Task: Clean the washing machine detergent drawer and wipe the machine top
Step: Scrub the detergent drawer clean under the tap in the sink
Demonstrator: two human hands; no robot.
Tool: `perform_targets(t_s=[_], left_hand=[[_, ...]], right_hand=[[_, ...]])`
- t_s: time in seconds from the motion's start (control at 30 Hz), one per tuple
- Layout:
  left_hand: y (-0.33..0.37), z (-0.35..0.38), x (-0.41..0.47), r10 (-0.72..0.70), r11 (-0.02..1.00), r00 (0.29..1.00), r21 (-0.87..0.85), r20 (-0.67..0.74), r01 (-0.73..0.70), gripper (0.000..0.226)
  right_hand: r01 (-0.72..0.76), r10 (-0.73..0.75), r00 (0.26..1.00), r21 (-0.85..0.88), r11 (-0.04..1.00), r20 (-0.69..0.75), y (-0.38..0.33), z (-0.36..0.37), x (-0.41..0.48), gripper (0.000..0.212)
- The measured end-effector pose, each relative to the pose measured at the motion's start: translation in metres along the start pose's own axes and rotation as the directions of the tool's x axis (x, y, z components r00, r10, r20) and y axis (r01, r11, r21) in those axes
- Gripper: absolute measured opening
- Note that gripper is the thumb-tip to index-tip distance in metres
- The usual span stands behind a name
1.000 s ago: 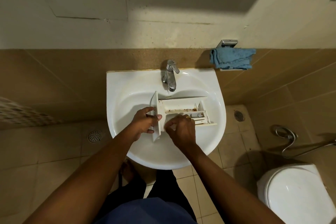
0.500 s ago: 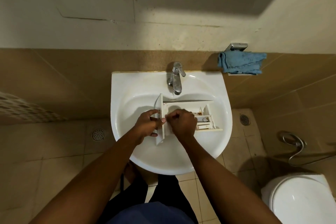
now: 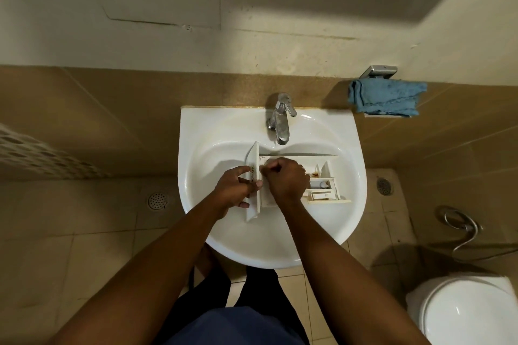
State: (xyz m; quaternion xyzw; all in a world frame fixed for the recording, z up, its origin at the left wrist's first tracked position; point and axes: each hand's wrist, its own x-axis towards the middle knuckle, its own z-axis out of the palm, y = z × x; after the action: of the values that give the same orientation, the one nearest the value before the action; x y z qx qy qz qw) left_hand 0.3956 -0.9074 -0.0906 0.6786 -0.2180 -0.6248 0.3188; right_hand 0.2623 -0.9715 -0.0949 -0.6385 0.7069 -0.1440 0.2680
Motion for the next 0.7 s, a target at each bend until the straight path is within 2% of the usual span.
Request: perform_targets(t_s=[0.13, 0.27, 0.43, 0.6, 0.7], left_hand=[[0.001, 0.001, 0.000, -0.004, 1.000, 1.000, 0.001, 0.004, 0.004, 0.071], [0.002, 0.001, 0.001, 0.000, 1.000, 1.000, 0.019, -0.001, 0.000, 0.070], [0.001, 0.001, 0.001, -0.007, 1.000, 1.000, 0.013, 0.006, 0.007, 0.069], [0.003, 0.001, 0.000, -0.008, 1.000, 1.000, 0.018, 0.002, 0.008, 0.068], [0.002, 0.001, 0.000, -0.006, 1.000, 1.000, 0.015, 0.000, 0.006, 0.067]], right_hand=[[-0.046, 0.046, 0.999, 0.016, 0.999, 0.020, -0.001, 0.003, 0.005, 0.020], [-0.152, 0.151, 0.988, 0.043, 0.987, 0.038, 0.004, -0.001, 0.006, 0.016], [-0.179, 0.169, 0.984, 0.233, 0.956, 0.062, 0.002, 0.000, 0.005, 0.018], [-0.110, 0.110, 0.994, 0.106, 0.988, 0.006, -0.009, 0.005, 0.000, 0.023], [-0.172, 0.167, 0.985, 0.154, 0.973, 0.046, -0.005, 0.007, -0.002, 0.021]])
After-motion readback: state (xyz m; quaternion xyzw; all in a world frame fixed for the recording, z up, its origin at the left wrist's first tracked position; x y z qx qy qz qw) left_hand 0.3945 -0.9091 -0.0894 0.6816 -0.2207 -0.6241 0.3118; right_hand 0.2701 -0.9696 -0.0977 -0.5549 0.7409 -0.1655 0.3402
